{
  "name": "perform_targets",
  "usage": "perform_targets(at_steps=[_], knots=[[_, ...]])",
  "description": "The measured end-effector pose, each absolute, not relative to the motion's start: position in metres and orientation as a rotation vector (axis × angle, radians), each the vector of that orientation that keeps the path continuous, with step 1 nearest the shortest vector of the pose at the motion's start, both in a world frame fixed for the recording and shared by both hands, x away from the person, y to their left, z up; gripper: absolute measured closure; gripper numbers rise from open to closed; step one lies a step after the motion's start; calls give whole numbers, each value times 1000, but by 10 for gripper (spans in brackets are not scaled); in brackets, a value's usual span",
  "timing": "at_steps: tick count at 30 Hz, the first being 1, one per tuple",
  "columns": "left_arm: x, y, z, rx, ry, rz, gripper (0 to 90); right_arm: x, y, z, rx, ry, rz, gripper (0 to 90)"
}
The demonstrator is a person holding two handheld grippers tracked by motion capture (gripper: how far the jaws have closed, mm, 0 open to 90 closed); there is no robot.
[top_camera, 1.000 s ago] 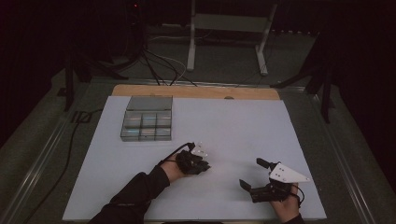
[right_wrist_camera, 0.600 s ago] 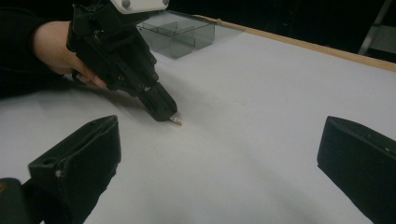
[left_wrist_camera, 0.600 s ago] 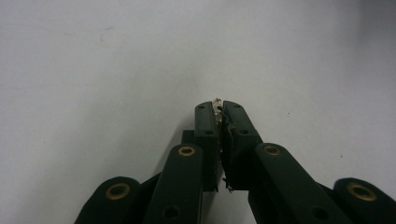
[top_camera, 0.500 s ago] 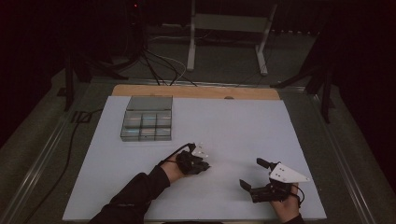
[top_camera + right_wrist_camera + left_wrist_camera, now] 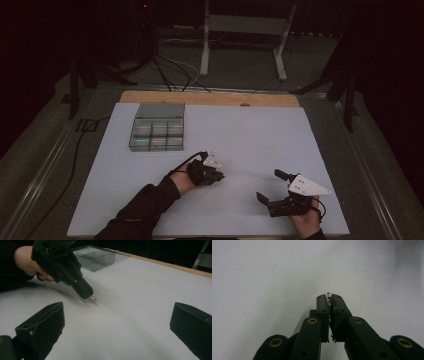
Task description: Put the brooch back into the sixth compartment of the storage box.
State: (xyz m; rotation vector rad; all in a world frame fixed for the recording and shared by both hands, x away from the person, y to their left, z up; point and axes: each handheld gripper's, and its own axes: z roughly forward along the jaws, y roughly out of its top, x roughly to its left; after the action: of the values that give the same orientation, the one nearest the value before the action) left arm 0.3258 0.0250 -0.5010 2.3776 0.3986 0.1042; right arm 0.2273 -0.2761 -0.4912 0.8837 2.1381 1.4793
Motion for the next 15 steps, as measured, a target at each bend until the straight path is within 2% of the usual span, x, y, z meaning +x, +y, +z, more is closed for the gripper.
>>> perform_targets(at_steps=[15], knots=[[331,40,-479,2311,430,129,883,228,-276,-492,882,2140,1476,0]])
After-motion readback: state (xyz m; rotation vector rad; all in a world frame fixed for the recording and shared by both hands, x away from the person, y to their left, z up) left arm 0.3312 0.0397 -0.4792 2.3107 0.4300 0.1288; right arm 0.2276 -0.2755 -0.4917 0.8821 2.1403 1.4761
